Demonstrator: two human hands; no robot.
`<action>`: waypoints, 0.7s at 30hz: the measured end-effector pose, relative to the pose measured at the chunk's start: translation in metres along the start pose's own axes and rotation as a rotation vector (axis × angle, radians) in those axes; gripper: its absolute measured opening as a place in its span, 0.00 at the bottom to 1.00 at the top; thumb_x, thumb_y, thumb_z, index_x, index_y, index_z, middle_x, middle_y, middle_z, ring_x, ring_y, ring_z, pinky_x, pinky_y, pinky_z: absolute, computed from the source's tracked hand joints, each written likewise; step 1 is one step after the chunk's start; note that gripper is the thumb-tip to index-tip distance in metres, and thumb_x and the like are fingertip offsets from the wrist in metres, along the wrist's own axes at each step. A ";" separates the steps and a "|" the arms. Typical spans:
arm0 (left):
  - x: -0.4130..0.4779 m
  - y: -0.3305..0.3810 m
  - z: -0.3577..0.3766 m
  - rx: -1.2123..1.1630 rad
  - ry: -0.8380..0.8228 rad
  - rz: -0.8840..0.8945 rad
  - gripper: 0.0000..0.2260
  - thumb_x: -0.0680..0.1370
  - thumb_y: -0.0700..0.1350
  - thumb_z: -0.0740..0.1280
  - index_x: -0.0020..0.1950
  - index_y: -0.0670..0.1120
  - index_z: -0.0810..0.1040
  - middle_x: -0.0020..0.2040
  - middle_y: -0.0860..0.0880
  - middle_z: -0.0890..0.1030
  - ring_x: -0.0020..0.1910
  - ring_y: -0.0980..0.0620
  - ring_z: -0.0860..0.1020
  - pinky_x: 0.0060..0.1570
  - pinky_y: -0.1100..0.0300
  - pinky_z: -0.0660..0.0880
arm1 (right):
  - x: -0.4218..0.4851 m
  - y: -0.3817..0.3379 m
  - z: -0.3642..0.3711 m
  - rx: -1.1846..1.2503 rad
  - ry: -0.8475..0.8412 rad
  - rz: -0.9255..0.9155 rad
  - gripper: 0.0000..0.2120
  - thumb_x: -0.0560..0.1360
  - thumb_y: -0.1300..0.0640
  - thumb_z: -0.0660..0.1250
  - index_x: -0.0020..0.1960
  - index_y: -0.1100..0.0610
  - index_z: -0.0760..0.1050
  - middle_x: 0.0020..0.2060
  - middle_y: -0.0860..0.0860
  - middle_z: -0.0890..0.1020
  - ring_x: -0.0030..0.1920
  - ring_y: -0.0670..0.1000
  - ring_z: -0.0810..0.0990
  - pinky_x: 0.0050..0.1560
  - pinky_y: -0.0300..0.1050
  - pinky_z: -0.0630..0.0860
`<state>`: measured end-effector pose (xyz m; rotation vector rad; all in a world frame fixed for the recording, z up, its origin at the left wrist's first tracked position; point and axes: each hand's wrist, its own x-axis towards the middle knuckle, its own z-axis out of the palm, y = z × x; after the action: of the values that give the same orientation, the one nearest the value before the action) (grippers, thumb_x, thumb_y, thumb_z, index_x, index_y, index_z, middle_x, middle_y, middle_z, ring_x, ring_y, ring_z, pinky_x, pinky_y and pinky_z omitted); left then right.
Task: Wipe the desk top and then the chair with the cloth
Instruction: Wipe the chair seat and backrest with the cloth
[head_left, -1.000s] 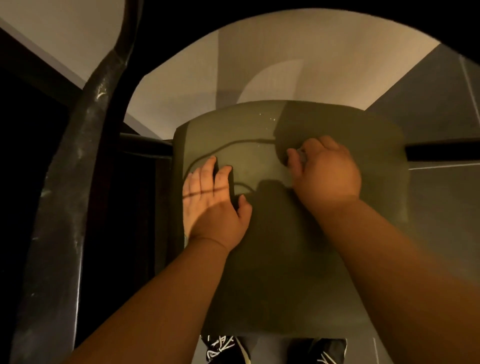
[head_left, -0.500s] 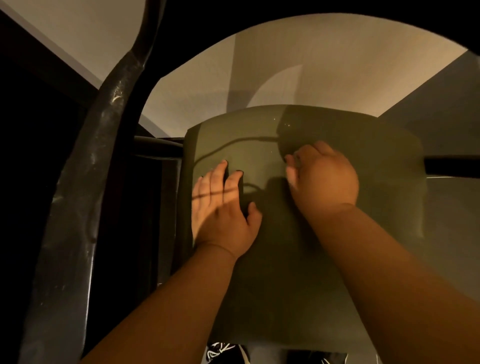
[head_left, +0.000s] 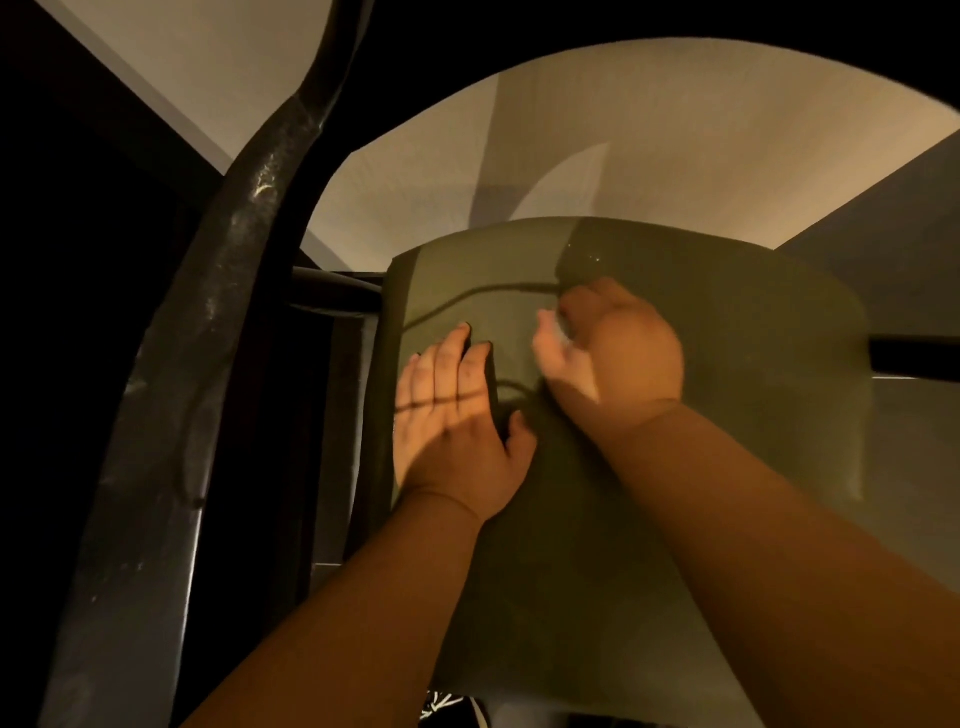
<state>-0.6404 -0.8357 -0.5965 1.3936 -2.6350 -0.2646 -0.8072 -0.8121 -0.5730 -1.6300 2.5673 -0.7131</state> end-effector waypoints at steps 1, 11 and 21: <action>0.000 0.000 0.001 -0.019 0.011 -0.002 0.36 0.73 0.59 0.63 0.78 0.43 0.65 0.79 0.43 0.67 0.76 0.41 0.64 0.80 0.45 0.54 | 0.000 -0.015 0.008 0.047 -0.023 -0.048 0.16 0.78 0.48 0.62 0.43 0.58 0.80 0.41 0.57 0.80 0.38 0.59 0.78 0.35 0.47 0.73; -0.003 0.003 -0.002 -0.035 0.007 -0.042 0.34 0.74 0.57 0.64 0.76 0.41 0.69 0.78 0.41 0.67 0.76 0.39 0.65 0.80 0.42 0.56 | 0.028 0.023 0.004 -0.198 -0.023 -0.024 0.12 0.76 0.52 0.65 0.42 0.60 0.80 0.42 0.60 0.80 0.39 0.64 0.79 0.34 0.49 0.73; -0.004 0.003 -0.003 0.068 -0.030 -0.157 0.37 0.71 0.60 0.61 0.76 0.42 0.67 0.79 0.40 0.66 0.78 0.38 0.63 0.80 0.36 0.53 | 0.012 -0.018 0.015 -0.043 -0.195 -0.296 0.16 0.74 0.49 0.61 0.42 0.58 0.82 0.40 0.58 0.82 0.37 0.62 0.81 0.35 0.47 0.75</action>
<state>-0.6400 -0.8311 -0.5935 1.6339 -2.5836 -0.2176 -0.7933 -0.8344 -0.5766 -2.0081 2.2502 -0.4821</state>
